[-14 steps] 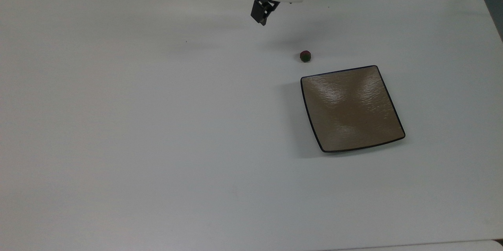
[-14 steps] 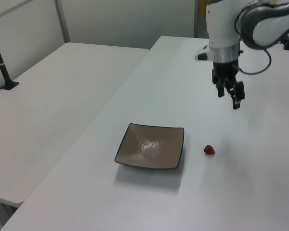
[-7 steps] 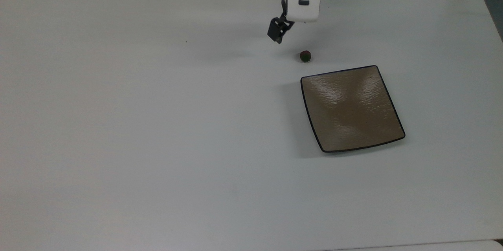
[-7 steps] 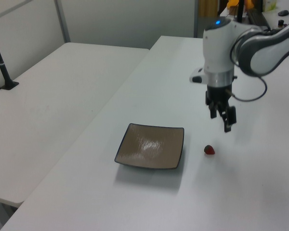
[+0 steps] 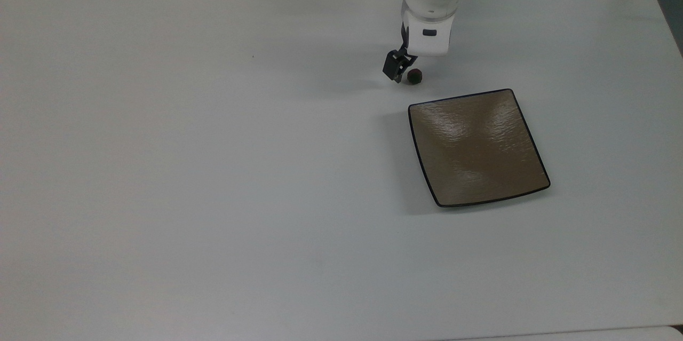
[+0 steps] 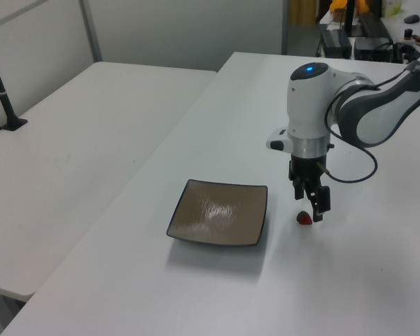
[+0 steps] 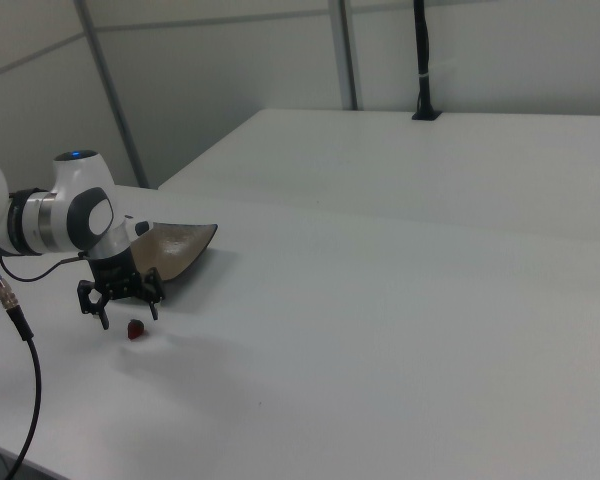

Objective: Strawberries on a ceramic plate
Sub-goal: 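Lower the open gripper down over the strawberry, then close the gripper fingers around the strawberry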

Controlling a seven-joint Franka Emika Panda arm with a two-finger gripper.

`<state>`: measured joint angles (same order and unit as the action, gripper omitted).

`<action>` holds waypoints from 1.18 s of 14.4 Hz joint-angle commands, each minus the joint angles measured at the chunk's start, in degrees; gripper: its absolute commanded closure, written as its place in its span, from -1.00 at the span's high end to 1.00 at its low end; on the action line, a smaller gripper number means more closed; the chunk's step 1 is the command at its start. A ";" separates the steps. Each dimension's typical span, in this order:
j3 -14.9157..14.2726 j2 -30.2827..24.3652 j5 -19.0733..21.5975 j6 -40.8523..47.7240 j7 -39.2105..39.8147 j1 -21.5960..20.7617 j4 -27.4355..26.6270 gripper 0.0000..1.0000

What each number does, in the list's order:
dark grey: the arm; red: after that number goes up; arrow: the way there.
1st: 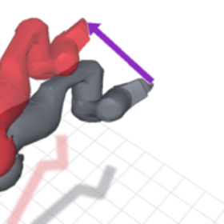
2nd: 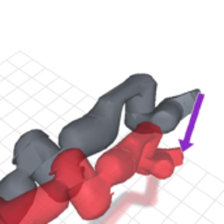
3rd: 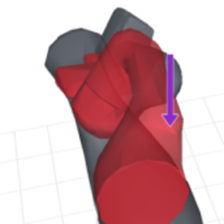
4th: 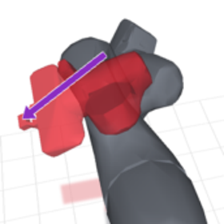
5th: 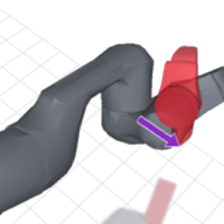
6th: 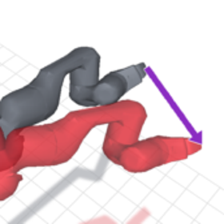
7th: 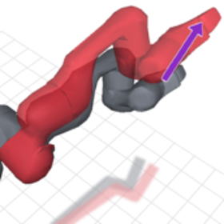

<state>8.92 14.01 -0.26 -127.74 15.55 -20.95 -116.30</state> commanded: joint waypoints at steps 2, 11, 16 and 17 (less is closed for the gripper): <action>-0.39 1.19 0.70 -2.51 -0.87 -1.02 0.02 1.00; -0.39 2.16 -0.61 -2.60 -0.78 -1.11 0.20 0.33; -0.39 1.99 -4.21 -2.08 -0.52 -1.11 0.20 -0.47; -0.39 1.90 -4.22 -1.99 -0.61 -1.02 0.28 -0.68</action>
<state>8.92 15.97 -2.83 -129.06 15.42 -21.30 -116.18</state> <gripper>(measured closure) 0.630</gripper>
